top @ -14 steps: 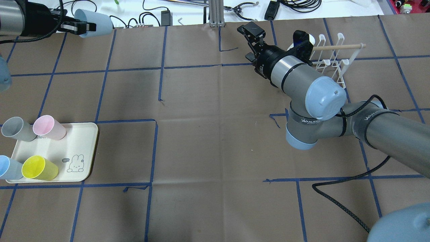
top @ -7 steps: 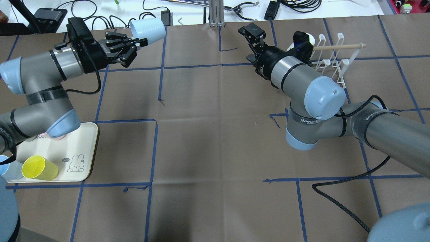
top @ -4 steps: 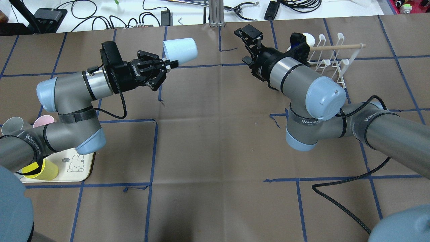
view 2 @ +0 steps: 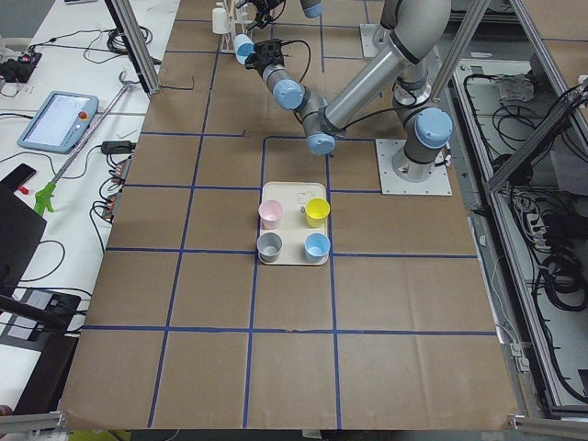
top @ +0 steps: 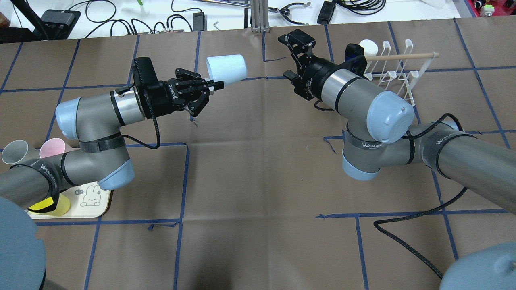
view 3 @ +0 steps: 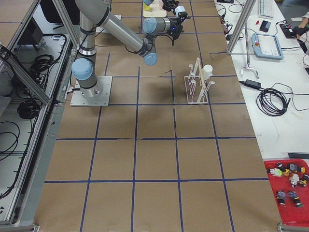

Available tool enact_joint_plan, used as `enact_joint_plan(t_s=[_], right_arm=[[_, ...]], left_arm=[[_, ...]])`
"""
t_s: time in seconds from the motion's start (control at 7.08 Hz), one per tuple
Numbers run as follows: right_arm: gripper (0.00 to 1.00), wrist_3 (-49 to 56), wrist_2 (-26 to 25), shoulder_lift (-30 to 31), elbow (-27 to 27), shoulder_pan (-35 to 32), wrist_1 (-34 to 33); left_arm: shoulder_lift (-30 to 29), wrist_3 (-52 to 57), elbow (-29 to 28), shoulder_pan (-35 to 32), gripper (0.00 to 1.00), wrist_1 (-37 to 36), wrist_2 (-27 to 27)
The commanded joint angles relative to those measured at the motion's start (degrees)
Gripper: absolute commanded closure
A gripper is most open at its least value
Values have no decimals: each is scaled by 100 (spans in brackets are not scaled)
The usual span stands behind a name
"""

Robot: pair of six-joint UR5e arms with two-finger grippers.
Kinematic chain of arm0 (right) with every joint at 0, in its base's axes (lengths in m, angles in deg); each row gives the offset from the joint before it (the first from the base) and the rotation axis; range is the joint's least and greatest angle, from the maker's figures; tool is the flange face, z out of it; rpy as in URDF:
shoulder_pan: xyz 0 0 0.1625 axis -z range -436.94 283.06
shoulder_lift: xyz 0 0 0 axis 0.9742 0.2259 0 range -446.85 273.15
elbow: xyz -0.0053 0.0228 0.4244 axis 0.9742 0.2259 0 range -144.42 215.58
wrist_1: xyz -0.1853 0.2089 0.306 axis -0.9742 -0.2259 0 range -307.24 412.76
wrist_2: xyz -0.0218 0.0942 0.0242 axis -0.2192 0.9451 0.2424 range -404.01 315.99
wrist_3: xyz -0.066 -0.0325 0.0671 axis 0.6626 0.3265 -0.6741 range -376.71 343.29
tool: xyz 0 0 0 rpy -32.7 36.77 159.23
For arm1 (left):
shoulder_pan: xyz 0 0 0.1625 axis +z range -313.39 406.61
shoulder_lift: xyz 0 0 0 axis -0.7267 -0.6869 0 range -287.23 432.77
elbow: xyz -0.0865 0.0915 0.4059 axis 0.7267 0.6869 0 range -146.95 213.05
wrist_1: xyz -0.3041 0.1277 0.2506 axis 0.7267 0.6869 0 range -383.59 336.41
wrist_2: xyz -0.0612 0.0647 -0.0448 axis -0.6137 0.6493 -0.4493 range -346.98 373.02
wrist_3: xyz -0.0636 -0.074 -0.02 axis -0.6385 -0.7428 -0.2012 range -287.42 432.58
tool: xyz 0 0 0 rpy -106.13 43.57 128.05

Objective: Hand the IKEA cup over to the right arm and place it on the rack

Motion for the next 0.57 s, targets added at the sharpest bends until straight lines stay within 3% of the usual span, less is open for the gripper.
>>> enact_joint_plan(t_s=[0.0, 0.42], right_arm=[[0, -27, -80, -142, 5, -74, 4], [1, -358, -246, -239, 23, -495, 4]], left_arm=[[-3, -29, -2, -26, 92, 0, 31], [-12, -170, -2, -26, 91, -123, 31]])
